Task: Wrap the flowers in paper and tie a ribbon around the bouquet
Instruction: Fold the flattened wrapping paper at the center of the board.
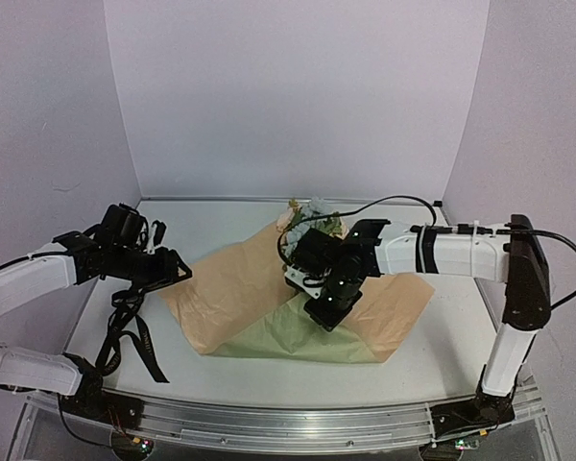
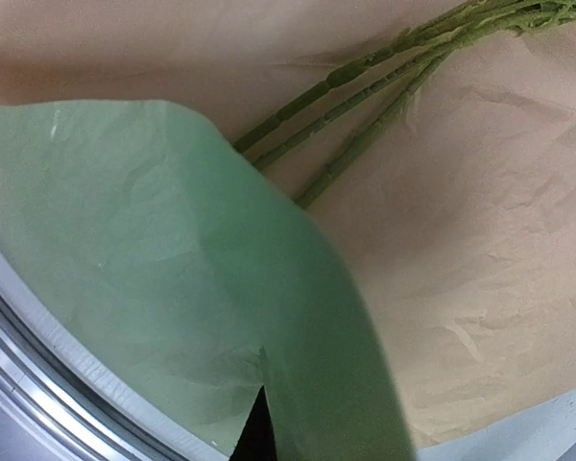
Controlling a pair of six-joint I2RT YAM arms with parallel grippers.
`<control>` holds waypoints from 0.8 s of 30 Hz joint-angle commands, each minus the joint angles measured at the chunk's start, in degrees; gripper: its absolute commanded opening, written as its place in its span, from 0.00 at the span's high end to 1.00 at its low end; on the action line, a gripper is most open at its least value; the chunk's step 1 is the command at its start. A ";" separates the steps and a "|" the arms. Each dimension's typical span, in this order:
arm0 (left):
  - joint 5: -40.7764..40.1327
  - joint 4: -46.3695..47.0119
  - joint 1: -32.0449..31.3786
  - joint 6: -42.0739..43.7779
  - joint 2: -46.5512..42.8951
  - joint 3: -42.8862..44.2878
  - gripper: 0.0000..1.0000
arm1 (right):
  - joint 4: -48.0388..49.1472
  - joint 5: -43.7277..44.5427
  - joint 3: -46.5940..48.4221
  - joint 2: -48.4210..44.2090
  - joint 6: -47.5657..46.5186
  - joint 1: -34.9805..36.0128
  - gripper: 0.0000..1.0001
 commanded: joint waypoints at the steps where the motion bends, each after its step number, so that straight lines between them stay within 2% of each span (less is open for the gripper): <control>1: -9.81 -3.51 -0.12 -0.73 -3.25 2.40 0.35 | 0.41 0.89 4.76 2.48 -0.91 -1.15 1.00; 4: -7.29 -1.64 -0.18 0.32 -5.19 1.79 0.35 | 0.80 1.36 6.63 4.03 -2.75 -1.76 1.00; 11: 4.52 12.28 -5.99 2.40 -6.76 -3.18 0.62 | 1.95 4.39 9.14 7.89 -5.13 -3.37 1.00; 19: 4.17 20.86 -20.82 5.12 4.47 -2.31 0.75 | 3.86 8.74 11.27 11.42 -5.93 -4.82 0.99; 24: 3.70 24.94 -25.66 5.16 15.12 -0.64 0.79 | 4.49 10.07 12.80 13.21 -6.13 -5.10 0.97</control>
